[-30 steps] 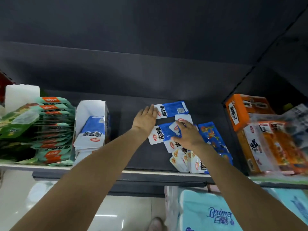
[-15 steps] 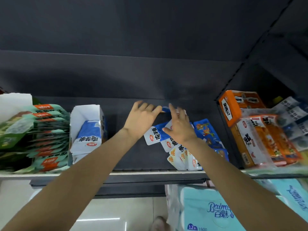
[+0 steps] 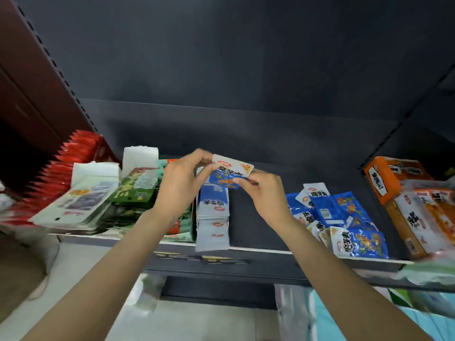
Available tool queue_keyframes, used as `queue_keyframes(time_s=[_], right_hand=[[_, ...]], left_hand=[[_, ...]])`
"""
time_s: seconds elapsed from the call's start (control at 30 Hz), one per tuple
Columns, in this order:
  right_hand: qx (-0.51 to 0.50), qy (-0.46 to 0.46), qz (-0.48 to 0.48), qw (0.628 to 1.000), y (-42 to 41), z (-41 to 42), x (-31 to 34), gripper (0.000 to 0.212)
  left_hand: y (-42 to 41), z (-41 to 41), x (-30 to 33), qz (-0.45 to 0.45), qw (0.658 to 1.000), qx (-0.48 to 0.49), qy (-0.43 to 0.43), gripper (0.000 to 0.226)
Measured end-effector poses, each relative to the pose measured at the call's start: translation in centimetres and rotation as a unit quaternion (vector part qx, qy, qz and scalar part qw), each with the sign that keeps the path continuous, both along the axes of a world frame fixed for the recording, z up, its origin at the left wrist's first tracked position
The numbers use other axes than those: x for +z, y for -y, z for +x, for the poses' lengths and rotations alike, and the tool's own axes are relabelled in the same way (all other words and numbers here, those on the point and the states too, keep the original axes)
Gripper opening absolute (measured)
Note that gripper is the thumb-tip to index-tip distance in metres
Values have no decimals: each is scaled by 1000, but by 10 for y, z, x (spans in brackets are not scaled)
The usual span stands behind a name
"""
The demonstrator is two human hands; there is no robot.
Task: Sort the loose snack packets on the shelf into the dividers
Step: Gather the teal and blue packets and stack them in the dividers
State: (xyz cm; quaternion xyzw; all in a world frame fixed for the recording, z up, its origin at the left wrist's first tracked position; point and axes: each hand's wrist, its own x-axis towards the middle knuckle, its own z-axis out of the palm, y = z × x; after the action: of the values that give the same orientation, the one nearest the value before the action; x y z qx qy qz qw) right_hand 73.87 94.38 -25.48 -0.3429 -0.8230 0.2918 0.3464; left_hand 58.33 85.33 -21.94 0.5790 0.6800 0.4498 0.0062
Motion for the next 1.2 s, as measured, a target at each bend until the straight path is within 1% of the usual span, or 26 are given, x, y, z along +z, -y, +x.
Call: queue_keyframes(time_s=[0.1,0.17,0.27,0.33,0.4,0.47,0.53,0.57,0.6,0.63,0.73,0.83,0.9,0.97,1.03,1.1,1.17,1.2], right_hand=[[24,-16,0,1000,13,-19,1,16],[33,14,1,999,14,-28,-7,15],[31,82,1,996,11,-34,-20,19],[21,86,17,996,9,-31,-24,18],[13,90,33,995,7,-27,-26,19],[30,140,24,989,4,-25,-29,22],[62,191,-12,980,2,-25,-33,28],[68,193,-26,979,1,-24,-35,31],[64,181,-33,981,1,-23,-36,35],[50,163,-34,985,0,-20,-35,37],[9,129,-40,991,-4,-4,-36,36],[-30,130,-55,990,-21,27,-46,34],[-70,155,-70,983,-38,54,-58,35],[-113,200,-90,969,-55,84,-70,40],[-151,256,-110,948,-70,111,-82,53],[-184,317,-147,919,-81,133,-91,66],[-186,358,-177,898,-88,145,-99,72],[-177,373,-171,895,-91,148,-102,71]], left_hand=[[18,-18,-7,6,999,2,-32,10],[27,-26,-15,-6,999,-2,-36,8],[33,-32,-28,-72,997,-14,-11,8],[32,-31,-33,-114,993,-27,-16,7],[30,-29,-36,-118,992,-38,-31,5],[28,-29,-41,-129,988,-38,-72,6],[25,-29,-46,-198,965,-28,-168,13],[23,-28,-50,-227,948,-27,-223,18],[21,-26,-52,-248,934,-28,-254,23],[19,-21,-54,-258,929,-28,-264,28],[10,0,-53,-271,927,-23,-259,41],[-7,31,-53,-251,936,-47,-244,48],[-24,55,-58,-238,946,-66,-208,45],[-46,82,-67,-251,947,-84,-183,35],[-68,109,-79,-300,934,-103,-162,36],[-87,131,-92,-357,913,-123,-152,44],[-102,144,-108,-408,888,-140,-159,56],[-107,147,-117,-436,873,-149,-162,62]])
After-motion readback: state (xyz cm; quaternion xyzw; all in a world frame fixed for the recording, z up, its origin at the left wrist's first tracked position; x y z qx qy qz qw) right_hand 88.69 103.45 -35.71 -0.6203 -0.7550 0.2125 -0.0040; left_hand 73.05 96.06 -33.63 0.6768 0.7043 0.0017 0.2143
